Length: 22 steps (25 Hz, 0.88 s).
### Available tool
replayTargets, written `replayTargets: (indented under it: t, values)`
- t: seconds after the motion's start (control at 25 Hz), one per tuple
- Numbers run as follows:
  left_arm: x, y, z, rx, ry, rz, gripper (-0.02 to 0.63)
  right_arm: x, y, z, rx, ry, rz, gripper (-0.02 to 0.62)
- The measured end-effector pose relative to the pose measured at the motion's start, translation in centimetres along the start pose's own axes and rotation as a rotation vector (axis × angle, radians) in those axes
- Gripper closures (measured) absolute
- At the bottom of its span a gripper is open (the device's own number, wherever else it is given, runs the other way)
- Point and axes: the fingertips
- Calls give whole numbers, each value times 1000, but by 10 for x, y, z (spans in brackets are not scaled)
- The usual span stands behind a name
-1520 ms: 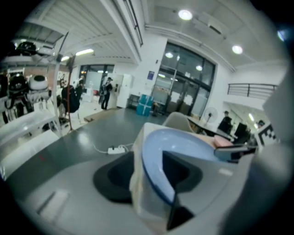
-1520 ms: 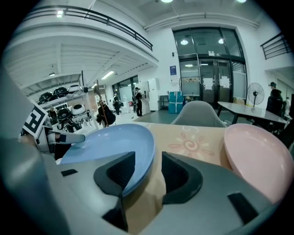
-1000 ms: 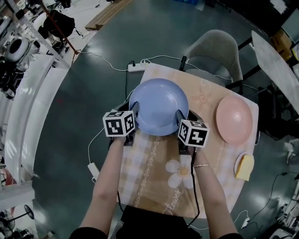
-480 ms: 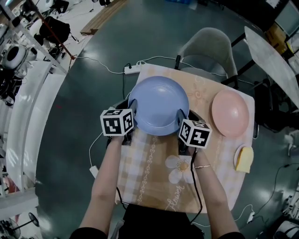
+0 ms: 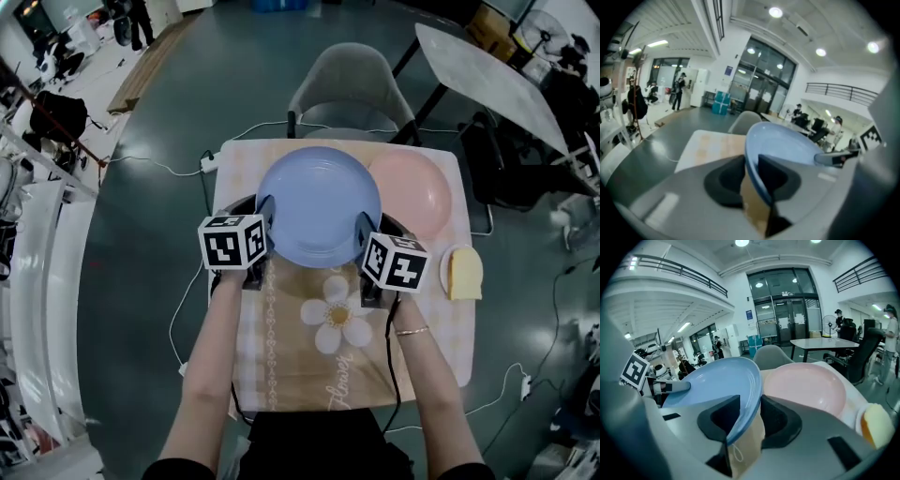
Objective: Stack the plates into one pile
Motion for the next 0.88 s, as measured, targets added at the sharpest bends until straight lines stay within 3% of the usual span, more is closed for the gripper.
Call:
replayTargets:
  t: [0.44,0.64,0.88]
  values:
    - [149,-24,79,-37,176,115,512,142,-22,-66,74,187,87,466]
    - [196,-31,111,-44,183,157,509,196,-31,-71,75,211,97,466]
    - [218,-36,140,-50,161,164,509,230,-39,-60,59,192,94,466]
Point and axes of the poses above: the fingertips, and each gripper's own axes: z forward along the fingers, x to its right, y out of its underside, and after that the axes turned 3 degrees about z, right-handed
